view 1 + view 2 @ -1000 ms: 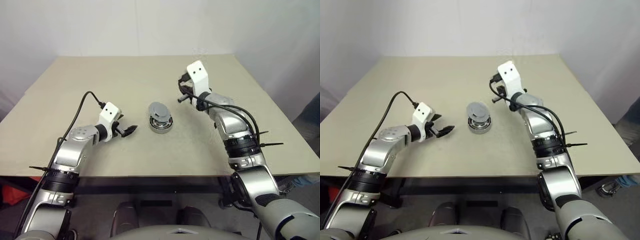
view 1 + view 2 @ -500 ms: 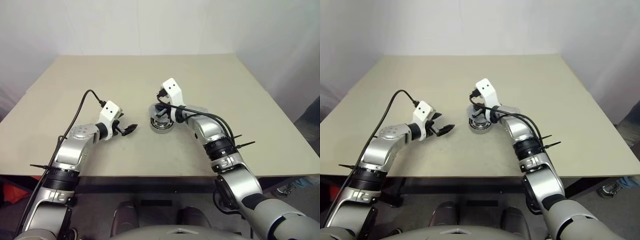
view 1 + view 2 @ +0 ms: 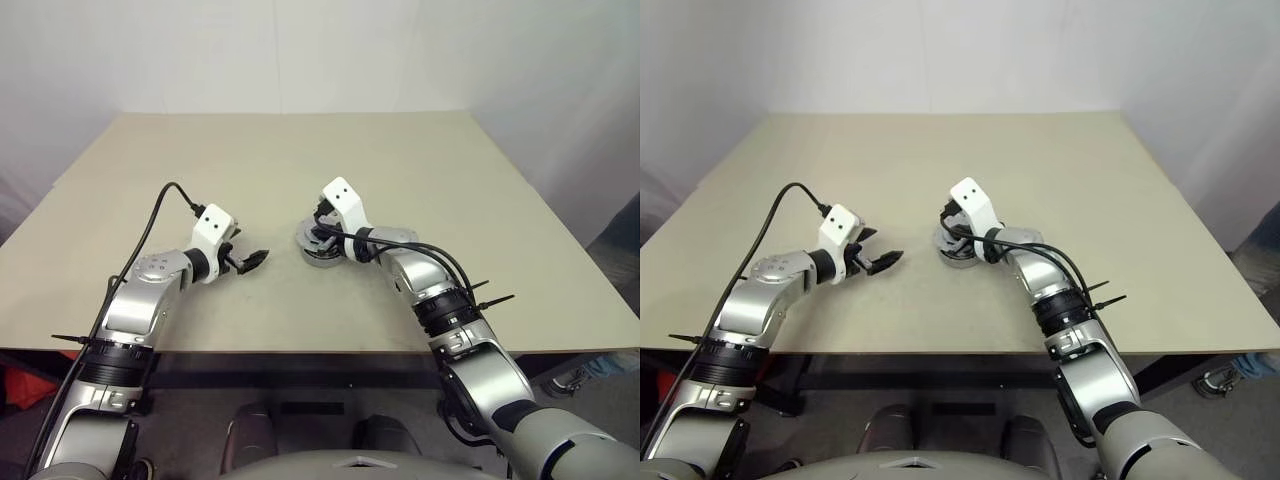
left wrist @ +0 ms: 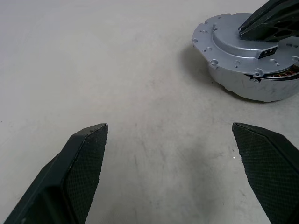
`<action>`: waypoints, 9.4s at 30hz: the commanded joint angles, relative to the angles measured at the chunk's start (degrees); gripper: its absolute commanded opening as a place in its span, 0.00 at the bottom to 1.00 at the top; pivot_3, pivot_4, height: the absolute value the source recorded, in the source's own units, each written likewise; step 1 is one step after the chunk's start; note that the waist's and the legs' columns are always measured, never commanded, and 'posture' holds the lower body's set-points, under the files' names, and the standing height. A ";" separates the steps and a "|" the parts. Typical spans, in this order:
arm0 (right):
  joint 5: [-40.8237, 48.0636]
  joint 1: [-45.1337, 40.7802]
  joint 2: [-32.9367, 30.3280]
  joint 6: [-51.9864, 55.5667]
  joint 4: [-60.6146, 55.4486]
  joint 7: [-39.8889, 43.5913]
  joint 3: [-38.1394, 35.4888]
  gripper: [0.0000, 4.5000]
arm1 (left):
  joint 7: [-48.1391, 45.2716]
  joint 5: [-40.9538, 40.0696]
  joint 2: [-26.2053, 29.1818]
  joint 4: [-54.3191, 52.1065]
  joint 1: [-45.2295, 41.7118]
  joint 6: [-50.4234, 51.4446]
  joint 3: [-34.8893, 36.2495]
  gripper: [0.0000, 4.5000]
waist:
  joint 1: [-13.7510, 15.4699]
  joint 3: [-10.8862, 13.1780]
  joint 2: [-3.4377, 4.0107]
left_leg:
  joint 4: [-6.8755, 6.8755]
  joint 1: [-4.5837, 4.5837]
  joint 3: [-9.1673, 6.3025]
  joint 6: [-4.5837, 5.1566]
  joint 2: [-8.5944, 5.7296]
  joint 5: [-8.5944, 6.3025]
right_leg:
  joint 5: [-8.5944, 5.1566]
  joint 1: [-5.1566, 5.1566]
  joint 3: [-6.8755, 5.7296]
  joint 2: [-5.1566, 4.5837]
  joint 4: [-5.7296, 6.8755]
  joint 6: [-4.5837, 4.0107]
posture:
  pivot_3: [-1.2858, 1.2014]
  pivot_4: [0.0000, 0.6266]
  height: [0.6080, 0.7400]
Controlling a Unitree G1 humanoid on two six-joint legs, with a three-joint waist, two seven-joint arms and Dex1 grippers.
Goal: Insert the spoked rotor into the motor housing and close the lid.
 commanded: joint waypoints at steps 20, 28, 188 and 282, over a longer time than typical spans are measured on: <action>2.61 1.30 -0.74 -14.70 -3.79 6.98 -1.62 0.83 | -5.99 -3.43 2.76 -2.36 -1.48 3.11 0.95 1.00 | -0.06 0.01 -0.01 | -0.61 -0.24 0.05 -0.08 -0.02 0.05 | 0.19 -0.39 -0.01 0.06 -0.24 -0.38 | 0.52 0.00 1.00; 2.85 -1.97 0.87 -13.11 2.11 5.32 -2.71 0.99 | -8.22 -7.36 4.92 -6.10 0.04 7.83 1.82 1.00 | -0.14 0.01 0.00 | -0.68 -0.21 0.05 -0.10 -0.02 0.06 | 0.17 -0.39 -0.02 0.06 -0.24 -0.44 | 0.52 0.00 1.00; 1.30 -2.36 -6.38 -2.30 4.48 15.78 -0.34 0.71 | -6.05 -14.16 7.92 -12.61 4.89 16.54 2.34 1.00 | -0.06 -1.27 -0.30 | -1.76 0.28 0.02 -0.18 0.03 0.07 | 0.11 0.10 -0.01 0.39 -1.35 -0.50 | 0.52 0.00 1.00; -2.28 1.67 -9.45 -9.96 9.91 17.16 4.89 0.71 | -3.39 -15.60 3.71 -10.54 2.10 18.33 2.72 1.00 | 0.05 -1.27 -0.31 | -1.62 0.93 0.00 -0.22 0.03 0.09 | -0.13 0.81 0.01 0.39 -1.27 -0.11 | 0.52 0.00 1.00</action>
